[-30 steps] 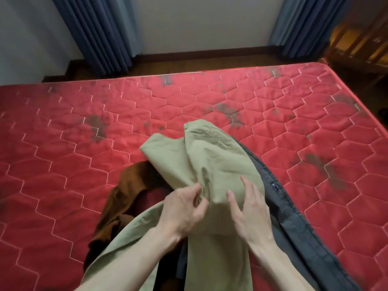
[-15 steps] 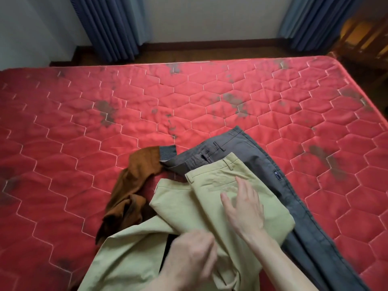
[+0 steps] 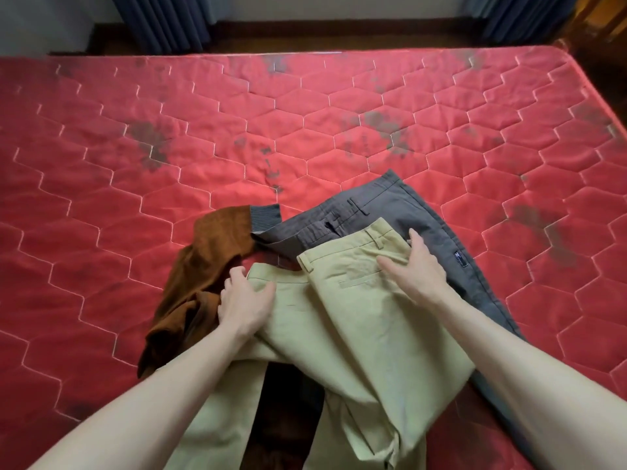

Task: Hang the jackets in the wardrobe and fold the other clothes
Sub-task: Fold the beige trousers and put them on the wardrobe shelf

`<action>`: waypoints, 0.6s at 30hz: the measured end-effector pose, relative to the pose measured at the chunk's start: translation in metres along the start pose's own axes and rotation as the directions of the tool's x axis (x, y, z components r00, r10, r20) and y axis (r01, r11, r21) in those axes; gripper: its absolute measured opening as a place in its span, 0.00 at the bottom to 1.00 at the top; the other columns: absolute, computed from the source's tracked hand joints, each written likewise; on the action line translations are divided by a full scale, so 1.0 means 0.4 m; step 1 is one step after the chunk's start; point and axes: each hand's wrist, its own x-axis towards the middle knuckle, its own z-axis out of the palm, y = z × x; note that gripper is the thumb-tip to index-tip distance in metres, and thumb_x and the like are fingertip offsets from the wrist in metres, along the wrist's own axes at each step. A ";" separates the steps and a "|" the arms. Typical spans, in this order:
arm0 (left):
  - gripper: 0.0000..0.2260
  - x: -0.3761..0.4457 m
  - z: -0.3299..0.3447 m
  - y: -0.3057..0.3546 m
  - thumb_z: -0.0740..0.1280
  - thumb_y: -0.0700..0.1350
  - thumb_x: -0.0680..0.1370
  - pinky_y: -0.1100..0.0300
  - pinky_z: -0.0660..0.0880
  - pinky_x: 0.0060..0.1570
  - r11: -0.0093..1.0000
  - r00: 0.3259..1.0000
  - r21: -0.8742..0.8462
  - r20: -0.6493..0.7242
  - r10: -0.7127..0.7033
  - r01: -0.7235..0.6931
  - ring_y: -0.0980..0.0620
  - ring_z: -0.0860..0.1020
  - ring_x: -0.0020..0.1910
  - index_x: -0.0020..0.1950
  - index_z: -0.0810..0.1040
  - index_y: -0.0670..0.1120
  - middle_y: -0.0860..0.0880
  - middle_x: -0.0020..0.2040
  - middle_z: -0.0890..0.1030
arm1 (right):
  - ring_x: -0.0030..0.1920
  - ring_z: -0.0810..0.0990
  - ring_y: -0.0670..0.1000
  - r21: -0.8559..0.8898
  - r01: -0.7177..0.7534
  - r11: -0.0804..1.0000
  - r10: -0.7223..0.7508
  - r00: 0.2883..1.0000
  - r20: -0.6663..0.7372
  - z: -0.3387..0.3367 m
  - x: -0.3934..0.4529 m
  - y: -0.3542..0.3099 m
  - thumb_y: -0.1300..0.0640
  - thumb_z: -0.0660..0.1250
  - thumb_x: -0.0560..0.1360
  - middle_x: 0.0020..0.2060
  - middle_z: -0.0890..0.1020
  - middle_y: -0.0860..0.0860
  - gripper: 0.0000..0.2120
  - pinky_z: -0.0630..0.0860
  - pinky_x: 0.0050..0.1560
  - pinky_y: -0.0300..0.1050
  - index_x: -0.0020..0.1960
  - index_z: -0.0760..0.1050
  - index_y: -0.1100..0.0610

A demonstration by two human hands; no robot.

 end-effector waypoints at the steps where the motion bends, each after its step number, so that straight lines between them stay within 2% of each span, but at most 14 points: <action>1: 0.33 0.008 -0.001 -0.008 0.71 0.55 0.78 0.46 0.66 0.72 1.000 1.000 -0.024 -0.012 0.004 -0.005 0.38 0.69 0.73 0.77 0.64 0.45 0.41 0.73 0.72 | 0.77 0.66 0.59 0.043 -0.018 0.999 0.019 0.999 -0.026 0.004 0.000 -0.002 0.39 0.70 0.76 0.78 0.68 0.55 0.43 0.61 0.76 0.58 0.83 0.55 0.52; 3: 0.34 0.015 -0.005 -0.021 0.74 0.54 0.75 0.47 0.68 0.71 0.996 1.000 -0.090 -0.013 0.005 -0.006 0.41 0.73 0.70 0.77 0.67 0.45 0.43 0.68 0.76 | 0.73 0.70 0.59 0.143 -0.037 0.989 0.051 0.994 -0.095 0.006 -0.011 -0.008 0.39 0.72 0.74 0.71 0.76 0.54 0.36 0.64 0.74 0.58 0.77 0.65 0.50; 4: 0.32 0.016 -0.010 -0.024 0.76 0.54 0.74 0.48 0.70 0.70 0.995 1.000 -0.104 -0.002 0.009 -0.009 0.43 0.76 0.67 0.74 0.71 0.45 0.45 0.64 0.79 | 0.69 0.75 0.59 0.182 -0.027 0.983 0.052 0.990 -0.132 0.005 -0.019 -0.012 0.40 0.73 0.74 0.65 0.80 0.53 0.29 0.68 0.71 0.58 0.70 0.72 0.49; 6: 0.18 0.019 -0.028 -0.028 0.76 0.50 0.75 0.54 0.76 0.61 0.992 0.998 -0.123 0.048 0.033 -0.027 0.47 0.81 0.58 0.62 0.82 0.45 0.49 0.55 0.84 | 0.56 0.81 0.59 0.218 0.033 0.975 0.005 0.985 -0.174 0.007 -0.038 -0.016 0.40 0.74 0.72 0.49 0.85 0.51 0.16 0.75 0.59 0.56 0.51 0.78 0.50; 8: 0.05 0.012 -0.052 -0.018 0.74 0.45 0.77 0.60 0.77 0.49 0.982 0.989 -0.179 0.121 0.087 -0.065 0.50 0.82 0.49 0.50 0.85 0.44 0.49 0.46 0.86 | 0.46 0.82 0.60 0.255 0.078 0.964 -0.041 0.988 -0.148 0.008 -0.062 -0.013 0.42 0.74 0.74 0.37 0.83 0.52 0.16 0.78 0.50 0.55 0.40 0.77 0.54; 9: 0.04 0.004 -0.065 -0.013 0.73 0.44 0.78 0.59 0.77 0.48 0.976 0.983 -0.196 0.134 0.125 -0.097 0.50 0.82 0.47 0.48 0.86 0.44 0.48 0.45 0.87 | 0.44 0.82 0.61 0.274 0.093 0.957 -0.059 0.990 -0.132 0.005 -0.078 -0.009 0.43 0.74 0.75 0.35 0.83 0.55 0.18 0.78 0.48 0.56 0.38 0.78 0.57; 11: 0.05 -0.018 -0.091 -0.004 0.72 0.46 0.79 0.52 0.78 0.55 0.966 0.974 -0.189 0.109 0.200 -0.178 0.48 0.83 0.48 0.49 0.85 0.45 0.48 0.46 0.87 | 0.42 0.82 0.62 0.308 0.136 0.942 -0.096 0.985 -0.140 -0.007 -0.114 -0.001 0.45 0.72 0.78 0.36 0.83 0.59 0.20 0.77 0.46 0.56 0.39 0.79 0.61; 13: 0.05 -0.057 -0.124 0.011 0.71 0.48 0.80 0.50 0.78 0.56 0.949 0.965 -0.207 0.067 0.254 -0.236 0.48 0.83 0.49 0.50 0.84 0.48 0.50 0.46 0.87 | 0.44 0.82 0.60 0.390 0.162 0.907 -0.095 0.978 -0.186 -0.036 -0.155 0.004 0.47 0.71 0.79 0.38 0.83 0.57 0.16 0.75 0.46 0.54 0.43 0.79 0.60; 16: 0.03 -0.142 -0.185 0.054 0.70 0.47 0.81 0.56 0.78 0.53 0.904 0.950 -0.335 0.065 0.304 -0.267 0.54 0.82 0.47 0.52 0.84 0.51 0.53 0.48 0.87 | 0.46 0.81 0.56 0.482 0.190 0.855 -0.085 0.969 -0.231 -0.113 -0.226 0.011 0.49 0.72 0.80 0.42 0.83 0.52 0.09 0.75 0.49 0.53 0.49 0.77 0.54; 18: 0.04 -0.218 -0.247 0.107 0.72 0.43 0.81 0.64 0.78 0.49 0.866 0.947 -0.433 0.072 0.312 -0.252 0.59 0.82 0.46 0.52 0.85 0.51 0.55 0.46 0.87 | 0.41 0.79 0.47 0.510 0.237 0.827 -0.141 0.965 -0.221 -0.193 -0.287 -0.001 0.51 0.72 0.80 0.39 0.83 0.44 0.04 0.76 0.48 0.53 0.47 0.80 0.49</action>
